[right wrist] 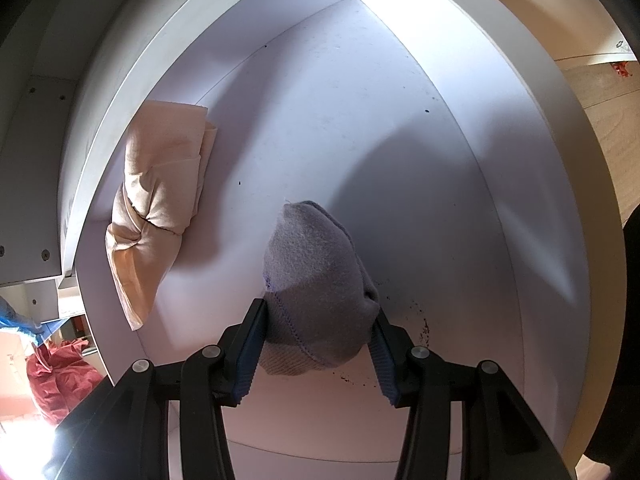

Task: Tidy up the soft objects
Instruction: 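Move the left tool back into the drawer and grasp the beige cloth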

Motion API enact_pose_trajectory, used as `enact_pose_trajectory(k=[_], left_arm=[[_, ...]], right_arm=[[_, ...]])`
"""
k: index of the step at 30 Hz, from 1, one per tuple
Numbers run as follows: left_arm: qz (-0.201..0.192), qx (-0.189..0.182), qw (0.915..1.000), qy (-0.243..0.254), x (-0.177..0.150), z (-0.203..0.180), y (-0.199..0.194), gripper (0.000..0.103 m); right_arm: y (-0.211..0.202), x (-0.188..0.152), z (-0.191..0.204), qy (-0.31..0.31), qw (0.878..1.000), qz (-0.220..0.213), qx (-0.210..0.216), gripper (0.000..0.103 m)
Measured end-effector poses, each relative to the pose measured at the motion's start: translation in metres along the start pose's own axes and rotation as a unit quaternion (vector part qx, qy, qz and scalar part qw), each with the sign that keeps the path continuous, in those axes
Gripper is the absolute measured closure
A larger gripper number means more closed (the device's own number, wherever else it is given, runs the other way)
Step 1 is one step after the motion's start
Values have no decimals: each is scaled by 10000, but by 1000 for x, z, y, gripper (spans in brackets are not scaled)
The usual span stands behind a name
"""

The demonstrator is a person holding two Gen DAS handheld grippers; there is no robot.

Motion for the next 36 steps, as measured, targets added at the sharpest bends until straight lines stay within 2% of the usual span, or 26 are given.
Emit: enact_pose_trajectory(k=[4, 8, 14, 17, 21, 26, 32, 36], left_arm=[[287, -50, 9987, 413, -36, -25, 3, 13], [552, -114, 9966, 606, -71, -45, 17, 13], [1113, -141, 9904, 813, -124, -68, 60, 13], [1338, 2, 9845, 1138, -148, -79, 87, 13], [1562, 371, 9728, 1672, -170, -82, 129, 13], [1772, 623, 9647, 1844, -182, -70, 173, 14], [1719, 700, 9703, 1553, -168, -53, 212, 14], [1673, 707, 9706, 1581, -164, -50, 229, 14]], right_arm=[[0, 0, 1, -2, 10000, -2, -2, 54], [0, 0, 1, -1, 10000, -5, -4, 54], [1, 0, 2, -22, 10000, -10, -16, 54], [1, -1, 2, -27, 10000, -9, -15, 54], [1, -3, 2, -79, 10000, 5, -28, 54], [1, -7, 4, -211, 9997, 23, -84, 55], [0, -17, 11, -620, 9975, 124, -314, 58], [1, -24, 9, -633, 9971, 180, -373, 58]])
Point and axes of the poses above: each gripper's, at about its wrist camera, not at the fingertips, and y roughly the way its jaws point, z to its left, x to its top, the point moved 7 cm from there along y, roughly the way its jaws point, and after that the axes turned 5 degrees about y, right-handed, at the moved point
